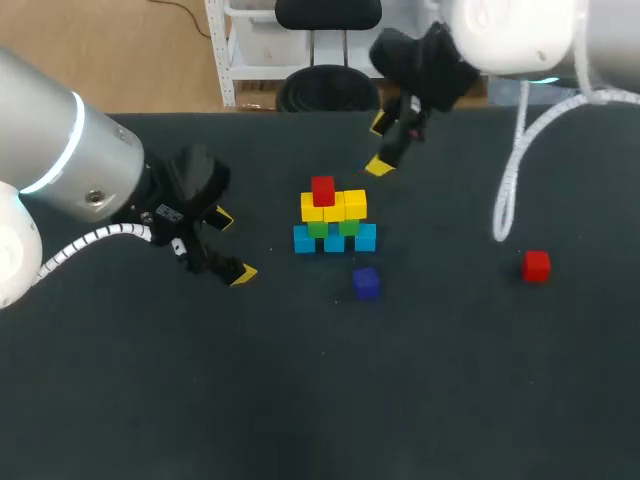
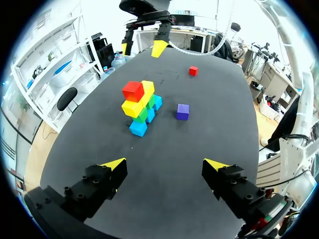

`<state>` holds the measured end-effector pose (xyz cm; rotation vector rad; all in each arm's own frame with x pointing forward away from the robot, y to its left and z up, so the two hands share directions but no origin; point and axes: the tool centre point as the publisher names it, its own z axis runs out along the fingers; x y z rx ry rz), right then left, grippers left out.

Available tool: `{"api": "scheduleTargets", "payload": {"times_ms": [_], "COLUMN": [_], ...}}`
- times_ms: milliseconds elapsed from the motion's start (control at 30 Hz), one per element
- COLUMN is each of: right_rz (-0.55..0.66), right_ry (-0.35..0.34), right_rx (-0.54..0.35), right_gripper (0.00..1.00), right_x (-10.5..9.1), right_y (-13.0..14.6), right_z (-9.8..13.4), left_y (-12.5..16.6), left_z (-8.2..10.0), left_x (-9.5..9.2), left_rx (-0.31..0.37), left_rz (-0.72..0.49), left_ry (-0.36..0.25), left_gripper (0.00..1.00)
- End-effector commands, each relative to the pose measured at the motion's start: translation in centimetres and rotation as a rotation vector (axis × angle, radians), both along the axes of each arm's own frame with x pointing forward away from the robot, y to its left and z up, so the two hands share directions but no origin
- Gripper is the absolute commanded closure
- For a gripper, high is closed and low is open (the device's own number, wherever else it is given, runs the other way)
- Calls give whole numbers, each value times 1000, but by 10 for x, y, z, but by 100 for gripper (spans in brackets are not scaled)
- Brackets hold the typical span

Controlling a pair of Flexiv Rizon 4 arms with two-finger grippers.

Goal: Place the blue cubes, place green cubes on the blue cubes, place the yellow cubes on the green cubes, then place the red cubes on the yellow cubes, and place purple cube on the red cubes.

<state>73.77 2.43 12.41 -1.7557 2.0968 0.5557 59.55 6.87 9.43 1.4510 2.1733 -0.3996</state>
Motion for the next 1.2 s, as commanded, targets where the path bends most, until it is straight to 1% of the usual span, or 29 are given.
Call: {"api": "scheduleTargets", "payload": {"times_ms": [33,100,300,467,600,867,1067,1200], "right_rz": [-36,-21,-5,9,27,25,-1,2], "right_ry": [-55,-71,-70,-71,-84,-94,-96,-93], "right_rx": [6,4,-10,-35,-52,-71,-108,-122], "right_gripper": [0,0,0,0,0,0,0,0], "right_x": [-22,-29,-54,-76,-87,-99,-96,-97], "right_y": [-30,-45,-82,-106,-120,-147,-173,-188], "right_z": [7,10,14,5,-3,-20,-36,-44], "left_y": [0,0,0,0,0,0,0,0], "left_z": [0,0,0,0,0,0,0,0], "left_x": [0,0,0,0,0,0,0,0], "left_rx": [2,2,2,2,2,2,2,2], "left_rz": [2,2,2,2,2,2,2,2], "left_ry": [-1,-1,-1,-1,-1,-1,-1,-1], "left_gripper": [0,0,0,0,0,0,0,0]}}
